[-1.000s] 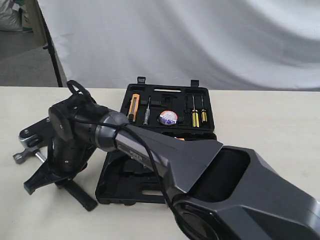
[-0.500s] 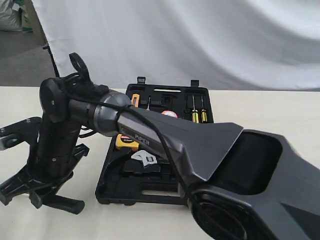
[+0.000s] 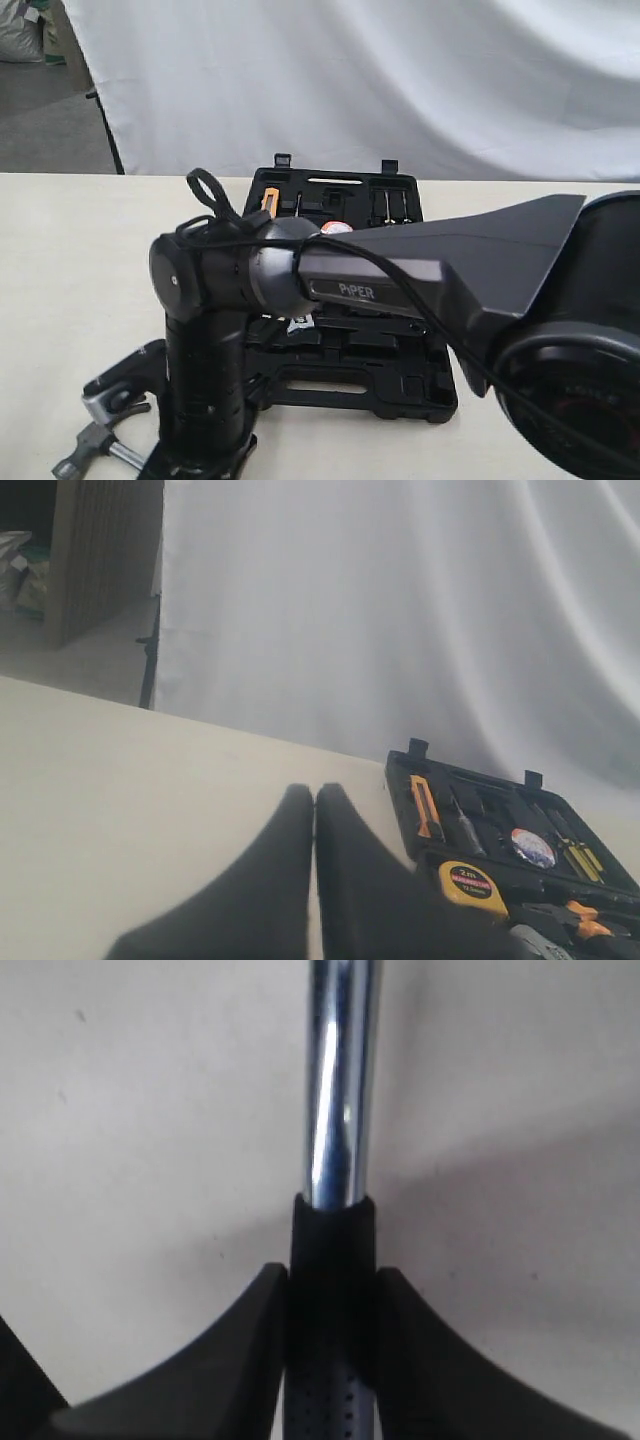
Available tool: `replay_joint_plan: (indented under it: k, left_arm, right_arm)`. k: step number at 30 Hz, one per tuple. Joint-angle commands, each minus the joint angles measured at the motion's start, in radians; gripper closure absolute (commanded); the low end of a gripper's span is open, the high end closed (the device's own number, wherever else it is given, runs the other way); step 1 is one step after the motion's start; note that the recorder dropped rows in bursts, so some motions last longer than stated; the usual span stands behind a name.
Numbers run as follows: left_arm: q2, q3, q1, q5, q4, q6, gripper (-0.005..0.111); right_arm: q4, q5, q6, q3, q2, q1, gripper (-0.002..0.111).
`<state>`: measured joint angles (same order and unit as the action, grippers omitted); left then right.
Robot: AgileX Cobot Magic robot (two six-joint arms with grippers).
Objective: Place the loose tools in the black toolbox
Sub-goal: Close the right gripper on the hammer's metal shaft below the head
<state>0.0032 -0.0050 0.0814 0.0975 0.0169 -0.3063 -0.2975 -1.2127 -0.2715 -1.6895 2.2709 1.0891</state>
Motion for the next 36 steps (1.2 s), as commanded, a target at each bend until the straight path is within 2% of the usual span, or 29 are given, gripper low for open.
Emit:
replay_joint_plan:
  k: [1,19,21,22,26,28,30,36]
  left_arm:
    - [-0.003,-0.003,-0.006,-0.009,0.005,-0.005,0.106]
    - [-0.003,-0.003,-0.006,-0.009,0.005,-0.005,0.106]
    - [-0.003,-0.003,-0.006,-0.009,0.005,-0.005,0.106]
    - [-0.003,-0.003,-0.006,-0.009,0.005,-0.005,0.106]
    - [-0.003,-0.003,-0.006,-0.009,0.005,-0.005,0.106]
    - [-0.003,-0.003,-0.006,-0.009,0.005,-0.005,0.106]
    - [-0.003,-0.003,-0.006,-0.009,0.005,-0.005,0.106]
    - [-0.003,-0.003,-0.006,-0.009,0.005,-0.005,0.106]
  right_arm:
    - [0.03,-0.008,-0.036,0.075,-0.018,-0.003,0.109]
    - [0.044,-0.008,0.002,0.088,-0.018,-0.003,0.108]
    - [0.056,-0.008,0.012,0.088,-0.018,-0.003,0.102]
    - [0.065,-0.008,0.027,0.086,-0.018,-0.003,0.095]
    - [0.064,-0.008,0.073,0.077,-0.025,-0.003,0.058]
    - [0.057,-0.008,0.068,0.075,-0.035,-0.003,0.045]
    - [0.057,-0.008,0.023,0.075,-0.054,-0.003,0.041]
    - [0.063,-0.008,-0.001,0.024,-0.141,-0.003,0.042]
